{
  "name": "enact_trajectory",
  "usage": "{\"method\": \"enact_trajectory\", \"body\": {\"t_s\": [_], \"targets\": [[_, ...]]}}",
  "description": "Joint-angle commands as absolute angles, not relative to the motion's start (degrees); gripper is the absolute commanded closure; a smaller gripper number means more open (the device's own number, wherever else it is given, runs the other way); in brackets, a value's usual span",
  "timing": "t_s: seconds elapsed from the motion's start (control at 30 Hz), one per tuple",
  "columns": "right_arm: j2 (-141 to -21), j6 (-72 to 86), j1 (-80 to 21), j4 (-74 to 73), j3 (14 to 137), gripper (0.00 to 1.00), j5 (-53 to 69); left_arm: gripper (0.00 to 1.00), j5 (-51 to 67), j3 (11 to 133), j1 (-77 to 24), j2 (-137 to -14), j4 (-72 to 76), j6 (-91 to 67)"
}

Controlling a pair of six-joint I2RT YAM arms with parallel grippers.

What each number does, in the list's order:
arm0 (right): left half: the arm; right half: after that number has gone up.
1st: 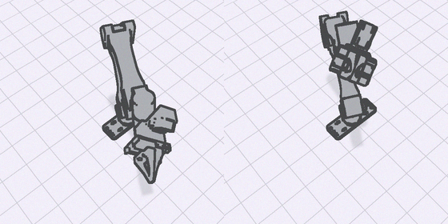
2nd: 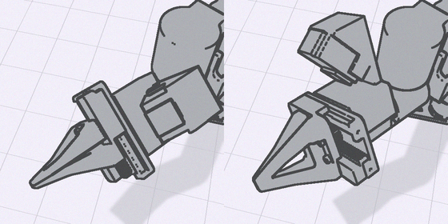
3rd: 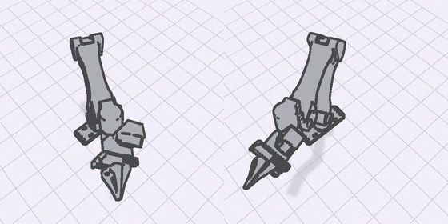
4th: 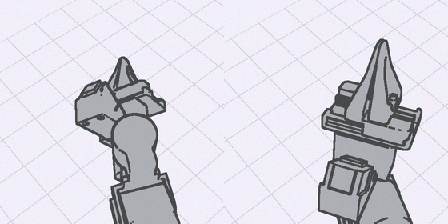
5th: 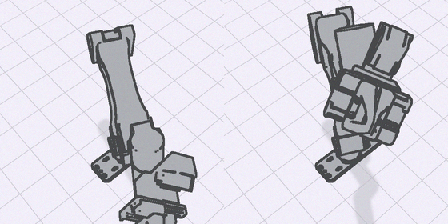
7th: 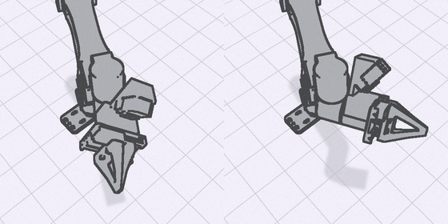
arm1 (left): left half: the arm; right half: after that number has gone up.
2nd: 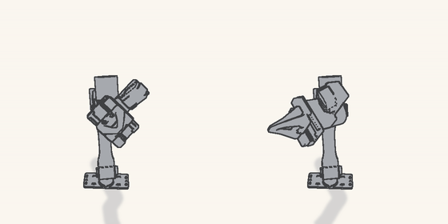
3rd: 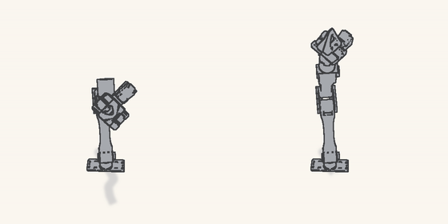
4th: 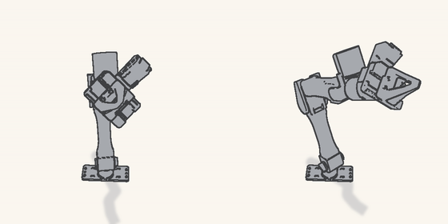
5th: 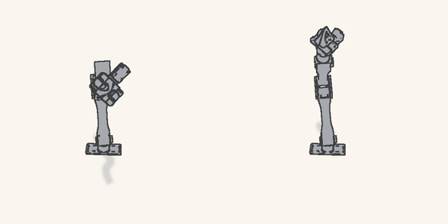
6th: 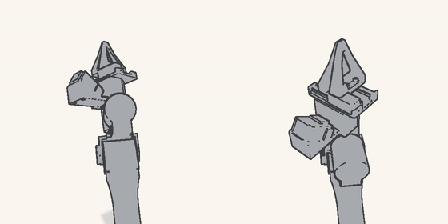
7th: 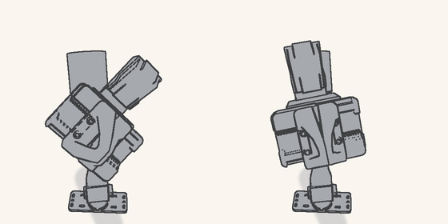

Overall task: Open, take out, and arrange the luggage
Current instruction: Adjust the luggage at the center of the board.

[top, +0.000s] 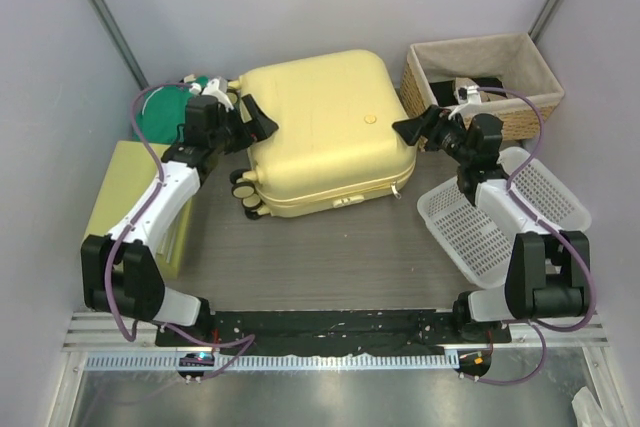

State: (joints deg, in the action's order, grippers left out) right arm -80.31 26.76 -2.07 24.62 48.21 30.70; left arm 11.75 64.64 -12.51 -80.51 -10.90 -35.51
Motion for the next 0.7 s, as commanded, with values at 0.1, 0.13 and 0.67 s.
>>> {"method": "enact_trajectory", "body": {"t_s": [0.1, 0.13, 0.67], "targets": [[-79.0, 29.8, -5.2, 15.0, 43.5, 0.14, 37.8, 0.0, 14.8, 69.2, -14.9, -92.9, -4.7, -34.7], [-78.9, 30.1, -5.8, 15.7, 43.3, 0.14, 37.9, 0.0, 14.6, 70.1, -15.2, -94.2, -3.6, -34.5], [-70.5, 30.9, -18.2, 11.4, 39.3, 0.14, 31.7, 0.0, 3.5, 93.4, -15.8, -102.8, -12.7, -21.6]]}}
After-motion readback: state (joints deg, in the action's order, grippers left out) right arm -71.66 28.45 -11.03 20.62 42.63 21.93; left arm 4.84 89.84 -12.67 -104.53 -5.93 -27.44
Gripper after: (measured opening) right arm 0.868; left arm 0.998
